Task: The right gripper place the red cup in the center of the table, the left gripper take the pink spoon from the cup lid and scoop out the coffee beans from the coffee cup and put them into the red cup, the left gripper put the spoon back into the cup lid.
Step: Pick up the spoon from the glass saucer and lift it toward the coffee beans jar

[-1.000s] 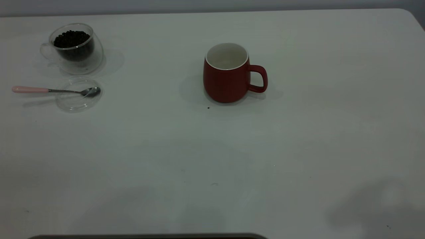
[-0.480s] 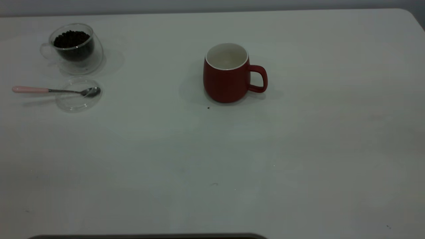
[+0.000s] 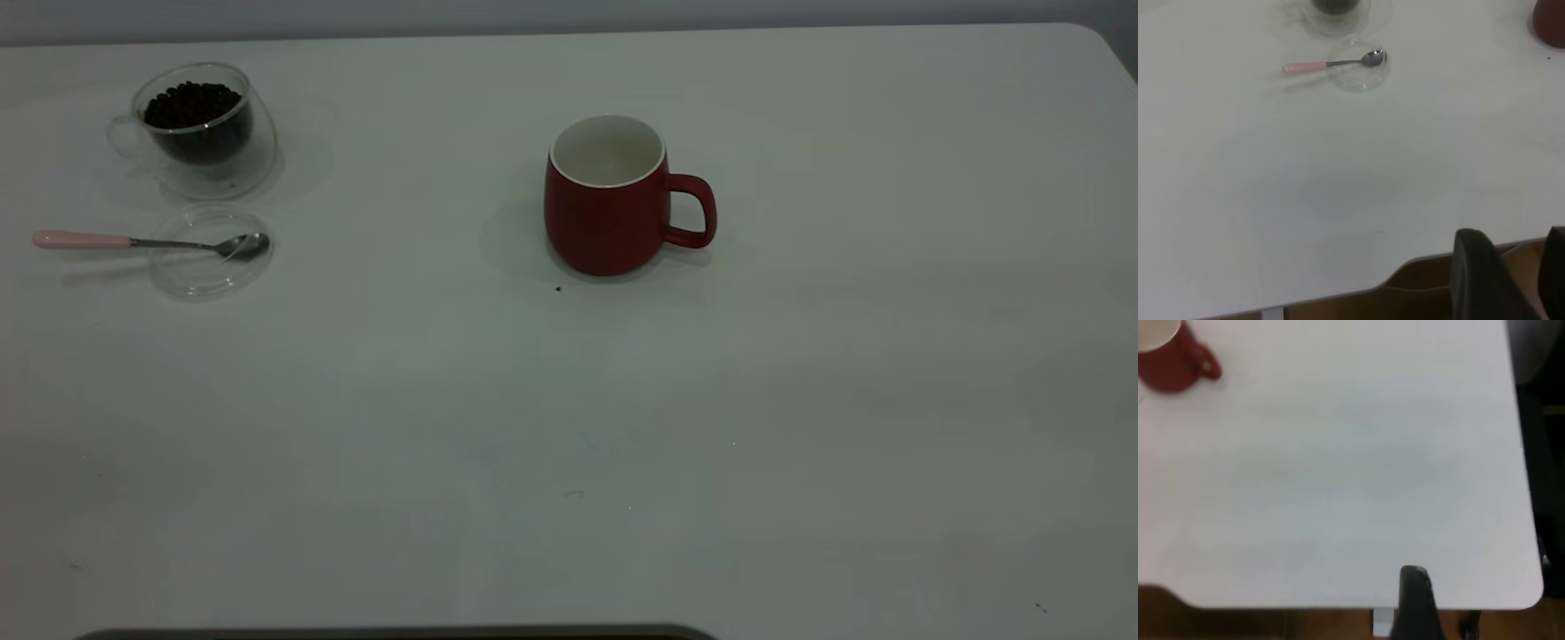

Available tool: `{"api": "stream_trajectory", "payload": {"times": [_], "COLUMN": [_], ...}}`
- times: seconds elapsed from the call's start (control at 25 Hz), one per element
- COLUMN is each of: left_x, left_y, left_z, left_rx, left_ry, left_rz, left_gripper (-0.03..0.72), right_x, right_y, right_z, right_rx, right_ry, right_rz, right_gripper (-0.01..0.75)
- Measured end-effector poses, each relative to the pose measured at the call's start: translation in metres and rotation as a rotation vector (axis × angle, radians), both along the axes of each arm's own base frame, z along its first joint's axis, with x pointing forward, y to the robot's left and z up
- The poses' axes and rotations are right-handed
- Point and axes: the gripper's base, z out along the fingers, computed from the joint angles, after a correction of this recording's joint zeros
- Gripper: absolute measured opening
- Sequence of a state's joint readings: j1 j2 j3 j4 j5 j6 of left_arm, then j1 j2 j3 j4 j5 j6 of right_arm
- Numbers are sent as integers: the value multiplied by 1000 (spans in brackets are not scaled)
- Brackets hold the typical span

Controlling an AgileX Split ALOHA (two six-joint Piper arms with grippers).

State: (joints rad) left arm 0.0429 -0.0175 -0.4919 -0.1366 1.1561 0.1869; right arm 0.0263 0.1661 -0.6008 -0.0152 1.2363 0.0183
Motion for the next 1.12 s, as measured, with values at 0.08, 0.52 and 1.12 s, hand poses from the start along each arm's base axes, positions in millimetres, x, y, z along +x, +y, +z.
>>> {"api": "stream_trajectory", "payload": {"times": [0.08,0.52,1.12], "left_x": [0,0,0], "left_y": [0,0,0], "left_z": [0,0,0], "left_rx": [0,0,-1], "left_ry": [0,0,0], "left_rz": [0,0,1], "left_gripper": [277,277,277], "right_x": [-2,7,-3], "right_y": [0,0,1], "right_z": [-4,-27,-28], "right_rx": [-5,-20,-31], "right_ry": [-12,-48,-113], "right_rz": [-31,-54,-38], "right_gripper": [591,591,591]}}
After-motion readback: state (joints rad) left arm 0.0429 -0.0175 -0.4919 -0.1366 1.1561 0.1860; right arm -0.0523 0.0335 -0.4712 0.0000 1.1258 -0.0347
